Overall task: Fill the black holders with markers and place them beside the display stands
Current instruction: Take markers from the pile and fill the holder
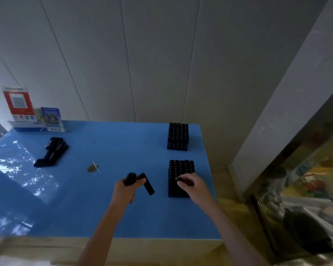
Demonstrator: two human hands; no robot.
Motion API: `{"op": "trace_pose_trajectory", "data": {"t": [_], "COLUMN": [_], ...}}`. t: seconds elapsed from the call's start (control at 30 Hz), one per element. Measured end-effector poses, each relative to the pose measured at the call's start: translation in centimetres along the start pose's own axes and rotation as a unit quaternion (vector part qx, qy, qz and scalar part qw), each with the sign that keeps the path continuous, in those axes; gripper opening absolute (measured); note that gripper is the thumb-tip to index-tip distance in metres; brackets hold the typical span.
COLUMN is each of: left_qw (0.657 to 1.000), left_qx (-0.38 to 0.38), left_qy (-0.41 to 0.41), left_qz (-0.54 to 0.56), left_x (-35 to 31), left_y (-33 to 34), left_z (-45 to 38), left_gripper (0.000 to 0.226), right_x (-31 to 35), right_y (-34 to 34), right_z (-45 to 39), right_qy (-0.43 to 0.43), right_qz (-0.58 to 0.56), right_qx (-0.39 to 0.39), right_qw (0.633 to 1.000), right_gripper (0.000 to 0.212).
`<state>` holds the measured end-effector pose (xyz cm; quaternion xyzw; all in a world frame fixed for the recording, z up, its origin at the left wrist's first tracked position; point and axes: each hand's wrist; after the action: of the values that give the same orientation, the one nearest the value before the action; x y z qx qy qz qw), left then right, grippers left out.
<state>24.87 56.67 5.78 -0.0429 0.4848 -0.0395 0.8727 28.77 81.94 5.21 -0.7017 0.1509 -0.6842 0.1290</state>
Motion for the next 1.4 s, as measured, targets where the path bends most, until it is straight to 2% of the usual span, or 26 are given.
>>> {"op": "trace_pose_trajectory", "data": {"t": [0.1, 0.27, 0.9, 1.1, 1.27, 1.4], "left_qw": [1.0, 1.0, 1.0, 1.0, 1.0, 1.0], "left_qx": [-0.009, -0.007, -0.007, -0.006, -0.008, -0.006], "left_qy": [0.01, 0.011, -0.008, -0.004, -0.004, -0.003], "left_qz": [0.009, 0.014, 0.015, 0.009, -0.001, -0.007], "left_x": [-0.2, 0.0, -0.5, -0.6, -0.5, -0.5], "left_y": [-0.9, -1.6, -1.3, -1.2, -1.1, -0.7], "left_z": [-0.5, -1.1, -2.1, -2.2, -2.0, -2.0], "left_gripper": [0.016, 0.02, 0.023, 0.021, 0.018, 0.018], "right_x": [-0.7, -1.9, -3.1, -3.0, -3.0, -3.0], "right_y": [0.2, 0.6, 2.1, 2.3, 2.3, 2.2], "right_z": [-0.8, -1.8, -3.7, -3.4, -3.0, -3.2], "right_qy": [-0.055, -0.085, -0.13, -0.16, -0.161, -0.165], "right_qz": [0.069, 0.172, 0.215, 0.266, 0.269, 0.274], "right_qx": [-0.01, 0.032, 0.05, 0.064, 0.052, 0.041], "right_qw": [0.996, 0.981, 0.967, 0.949, 0.948, 0.947], "right_gripper": [0.012, 0.013, 0.016, 0.022, 0.008, 0.013]}}
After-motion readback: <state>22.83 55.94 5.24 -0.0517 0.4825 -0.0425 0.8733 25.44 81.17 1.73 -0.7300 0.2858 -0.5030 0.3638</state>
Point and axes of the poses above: each hand's wrist, its own z-axis away from the middle knuckle, its own y-axis out of the palm, x = y × z, and after that the axes turned 12 degrees about -y, right-handed
